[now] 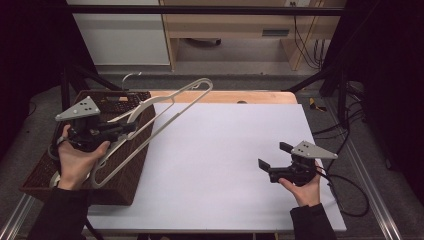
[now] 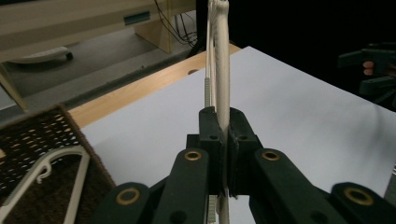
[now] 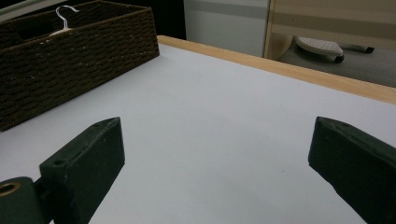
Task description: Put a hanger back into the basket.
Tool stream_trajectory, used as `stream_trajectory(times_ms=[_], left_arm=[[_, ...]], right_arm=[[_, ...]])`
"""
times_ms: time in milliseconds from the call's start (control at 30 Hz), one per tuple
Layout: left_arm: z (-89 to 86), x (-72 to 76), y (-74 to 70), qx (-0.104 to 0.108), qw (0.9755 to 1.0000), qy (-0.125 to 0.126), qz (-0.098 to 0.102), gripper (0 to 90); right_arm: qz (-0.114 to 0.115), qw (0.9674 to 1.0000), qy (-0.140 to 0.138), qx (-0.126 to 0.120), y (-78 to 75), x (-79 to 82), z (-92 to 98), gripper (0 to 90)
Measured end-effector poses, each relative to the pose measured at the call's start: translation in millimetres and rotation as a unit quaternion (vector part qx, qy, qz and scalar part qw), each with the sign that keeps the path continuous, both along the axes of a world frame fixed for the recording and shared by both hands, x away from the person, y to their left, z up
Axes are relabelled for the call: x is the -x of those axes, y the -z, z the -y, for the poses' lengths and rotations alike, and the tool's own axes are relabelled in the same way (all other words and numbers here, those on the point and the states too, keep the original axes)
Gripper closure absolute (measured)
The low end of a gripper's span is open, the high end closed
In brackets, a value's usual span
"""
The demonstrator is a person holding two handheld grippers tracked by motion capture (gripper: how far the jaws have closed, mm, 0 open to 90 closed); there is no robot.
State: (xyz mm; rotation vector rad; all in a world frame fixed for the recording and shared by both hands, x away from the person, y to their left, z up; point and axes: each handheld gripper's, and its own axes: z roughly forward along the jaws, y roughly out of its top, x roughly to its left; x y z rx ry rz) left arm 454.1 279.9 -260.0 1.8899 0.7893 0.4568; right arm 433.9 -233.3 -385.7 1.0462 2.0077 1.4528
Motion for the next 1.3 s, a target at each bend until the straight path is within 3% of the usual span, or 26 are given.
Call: stream_trajectory(times_ms=[133, 633, 933, 1300], left_arm=[[-15.2, -3.9, -0.5, 0.004, 1.0000, -0.005, 0.004, 86.6], [-76.7, -28.3, 9.2, -0.026, 0.9979, -0.058, -0.003, 86.6], [-112.6, -34.6, 23.0, -0.023, 0.9968, -0.075, -0.015, 86.6], [-145.0, -37.5, 43.1, -0.034, 0.9930, -0.107, -0.037, 86.6]], right_arm=[[0.000, 1.0000, 0.000, 0.001, 0.1, 0.0, -0.1, 3.6], [-0.005, 1.0000, 0.000, 0.008, 1.8, -1.1, -1.9, 3.3], [-0.004, 0.9999, -0.001, 0.012, 2.8, -1.8, -2.6, 3.2], [-0.007, 0.9998, -0.001, 0.016, 4.3, -2.6, -4.5, 3.2]])
